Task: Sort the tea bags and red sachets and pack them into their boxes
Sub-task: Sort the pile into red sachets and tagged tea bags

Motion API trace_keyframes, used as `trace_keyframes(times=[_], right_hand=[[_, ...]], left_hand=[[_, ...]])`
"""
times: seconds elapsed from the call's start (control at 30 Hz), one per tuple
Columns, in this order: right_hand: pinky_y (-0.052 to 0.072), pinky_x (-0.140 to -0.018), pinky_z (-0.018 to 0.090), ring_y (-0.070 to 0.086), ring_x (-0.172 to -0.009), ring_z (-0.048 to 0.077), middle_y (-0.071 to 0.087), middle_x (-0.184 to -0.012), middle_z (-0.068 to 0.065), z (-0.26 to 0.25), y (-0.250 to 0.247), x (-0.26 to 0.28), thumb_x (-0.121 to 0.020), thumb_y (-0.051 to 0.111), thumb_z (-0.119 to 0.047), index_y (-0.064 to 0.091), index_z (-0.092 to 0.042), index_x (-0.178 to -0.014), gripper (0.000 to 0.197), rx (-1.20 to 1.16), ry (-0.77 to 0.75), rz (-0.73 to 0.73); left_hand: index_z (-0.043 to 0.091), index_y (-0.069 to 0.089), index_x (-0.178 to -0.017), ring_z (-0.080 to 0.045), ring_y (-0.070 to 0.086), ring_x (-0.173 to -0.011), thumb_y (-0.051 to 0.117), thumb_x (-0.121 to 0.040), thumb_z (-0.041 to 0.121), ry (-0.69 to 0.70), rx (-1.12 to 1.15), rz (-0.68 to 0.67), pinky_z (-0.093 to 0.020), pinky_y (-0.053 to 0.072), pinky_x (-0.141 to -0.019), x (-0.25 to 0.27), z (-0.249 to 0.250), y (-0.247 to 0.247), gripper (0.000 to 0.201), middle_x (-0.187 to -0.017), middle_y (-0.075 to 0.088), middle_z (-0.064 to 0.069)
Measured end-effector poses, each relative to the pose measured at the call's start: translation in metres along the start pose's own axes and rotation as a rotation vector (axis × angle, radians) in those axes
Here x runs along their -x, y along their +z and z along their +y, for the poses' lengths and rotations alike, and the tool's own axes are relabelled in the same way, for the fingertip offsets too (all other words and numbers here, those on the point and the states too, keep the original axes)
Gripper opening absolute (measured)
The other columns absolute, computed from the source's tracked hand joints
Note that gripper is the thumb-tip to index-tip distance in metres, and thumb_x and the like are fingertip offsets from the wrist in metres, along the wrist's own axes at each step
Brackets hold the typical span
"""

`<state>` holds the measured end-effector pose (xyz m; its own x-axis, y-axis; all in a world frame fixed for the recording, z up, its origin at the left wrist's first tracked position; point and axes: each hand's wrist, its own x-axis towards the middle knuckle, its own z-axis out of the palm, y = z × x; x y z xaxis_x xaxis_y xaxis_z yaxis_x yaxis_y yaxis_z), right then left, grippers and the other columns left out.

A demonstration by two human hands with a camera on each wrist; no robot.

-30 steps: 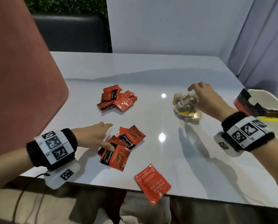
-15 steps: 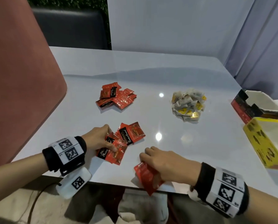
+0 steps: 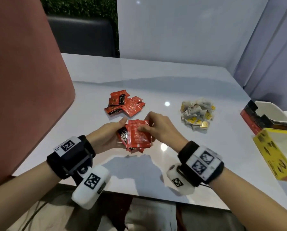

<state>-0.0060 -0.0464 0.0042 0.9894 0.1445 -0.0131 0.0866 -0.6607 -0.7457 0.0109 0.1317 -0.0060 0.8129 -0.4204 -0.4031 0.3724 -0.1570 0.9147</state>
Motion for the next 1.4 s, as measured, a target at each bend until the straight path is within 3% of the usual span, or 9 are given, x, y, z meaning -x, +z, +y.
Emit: trace_keyframes(times=[0.1, 0.17, 0.33, 0.6, 0.87, 0.97, 1.07, 1.2, 1.4], right_hand=[[0.050, -0.061, 0.026, 0.059, -0.077, 0.021, 0.061, -0.095, 0.006, -0.007, 0.010, -0.018, -0.090, 0.059, -0.034, 0.046, -0.008, -0.099, 0.031, 0.022, -0.037, 0.066], [0.056, -0.071, 0.041, 0.063, -0.080, 0.027, 0.064, -0.100, 0.012, -0.005, 0.012, -0.033, -0.094, 0.051, -0.035, 0.045, -0.007, -0.107, 0.032, 0.022, -0.027, 0.063], [0.041, -0.097, 0.043, 0.039, -0.124, 0.031, 0.046, -0.131, 0.017, 0.015, 0.028, -0.054, -0.081, 0.069, -0.036, 0.038, -0.005, -0.132, 0.066, 0.613, 0.019, -0.320], [0.041, -0.073, 0.031, 0.048, -0.092, 0.021, 0.056, -0.119, 0.012, 0.020, 0.032, -0.053, -0.072, 0.079, -0.028, 0.050, -0.007, -0.116, 0.057, 0.537, 0.012, -0.438], [0.050, -0.061, 0.024, 0.058, -0.089, 0.022, 0.057, -0.107, 0.010, -0.005, -0.007, -0.056, -0.082, 0.069, -0.016, 0.046, -0.010, -0.100, 0.029, -0.216, 0.057, 0.053], [0.053, -0.079, 0.044, 0.059, -0.097, 0.032, 0.058, -0.112, 0.017, -0.016, 0.010, -0.068, -0.090, 0.055, -0.013, 0.045, -0.003, -0.108, 0.023, -0.067, 0.072, 0.206], [0.048, -0.078, 0.041, 0.058, -0.098, 0.033, 0.060, -0.109, 0.015, -0.020, 0.026, -0.072, -0.091, 0.052, -0.018, 0.043, -0.004, -0.111, 0.027, 0.011, 0.086, 0.279], [0.048, -0.081, 0.043, 0.057, -0.098, 0.032, 0.061, -0.106, 0.015, -0.019, 0.024, -0.079, -0.095, 0.044, -0.024, 0.046, -0.005, -0.111, 0.024, 0.060, 0.025, 0.237], [0.033, -0.100, 0.040, 0.038, -0.124, 0.036, 0.047, -0.130, 0.023, 0.043, -0.086, -0.100, -0.087, 0.061, -0.037, 0.040, -0.008, -0.132, 0.057, 0.503, 0.115, 0.093]], left_hand=[[0.008, 0.060, -0.113, -0.021, 0.070, -0.090, 0.070, -0.069, 0.043, 0.049, -0.063, 0.016, -0.028, 0.057, -0.069, 0.002, -0.001, -0.010, 0.057, -0.105, 0.071, -0.010], [0.005, 0.058, -0.117, -0.022, 0.067, -0.092, 0.064, -0.082, 0.022, 0.036, -0.120, 0.063, -0.029, 0.056, -0.074, 0.000, -0.004, -0.024, 0.040, -0.109, 0.068, -0.014], [-0.004, 0.051, -0.124, -0.026, 0.062, -0.099, 0.049, -0.094, 0.006, -0.046, -0.111, 0.212, -0.035, 0.052, -0.087, -0.005, -0.013, -0.058, 0.031, -0.114, 0.064, -0.017], [0.000, 0.046, -0.128, -0.034, 0.062, -0.096, 0.046, -0.094, -0.001, -0.093, -0.014, 0.251, -0.043, 0.058, -0.067, -0.009, -0.019, -0.065, 0.034, -0.119, 0.059, -0.026], [0.008, 0.048, -0.128, -0.030, 0.064, -0.094, 0.044, -0.095, 0.004, -0.018, 0.002, 0.183, -0.041, 0.060, -0.068, -0.022, -0.009, -0.044, 0.033, -0.111, 0.064, -0.017], [0.009, 0.048, -0.129, -0.028, 0.065, -0.097, 0.036, -0.100, 0.024, 0.046, 0.152, 0.148, -0.041, 0.059, -0.068, -0.033, 0.007, -0.029, 0.034, -0.110, 0.066, -0.014], [0.015, 0.057, -0.117, -0.027, 0.068, -0.096, 0.039, -0.097, 0.040, 0.070, 0.191, 0.089, -0.040, 0.058, -0.071, -0.042, 0.019, -0.023, 0.037, -0.108, 0.069, -0.012], [0.004, 0.055, -0.114, -0.025, 0.066, -0.093, 0.049, -0.094, 0.010, 0.068, 0.091, 0.110, -0.032, 0.060, -0.066, -0.060, 0.024, -0.024, 0.022, -0.104, 0.066, -0.014], [0.002, 0.053, -0.114, -0.021, 0.062, -0.083, 0.057, -0.090, 0.008, -0.022, -0.140, 0.269, -0.027, 0.059, -0.056, -0.102, 0.060, -0.083, 0.025, -0.096, 0.062, -0.013]])
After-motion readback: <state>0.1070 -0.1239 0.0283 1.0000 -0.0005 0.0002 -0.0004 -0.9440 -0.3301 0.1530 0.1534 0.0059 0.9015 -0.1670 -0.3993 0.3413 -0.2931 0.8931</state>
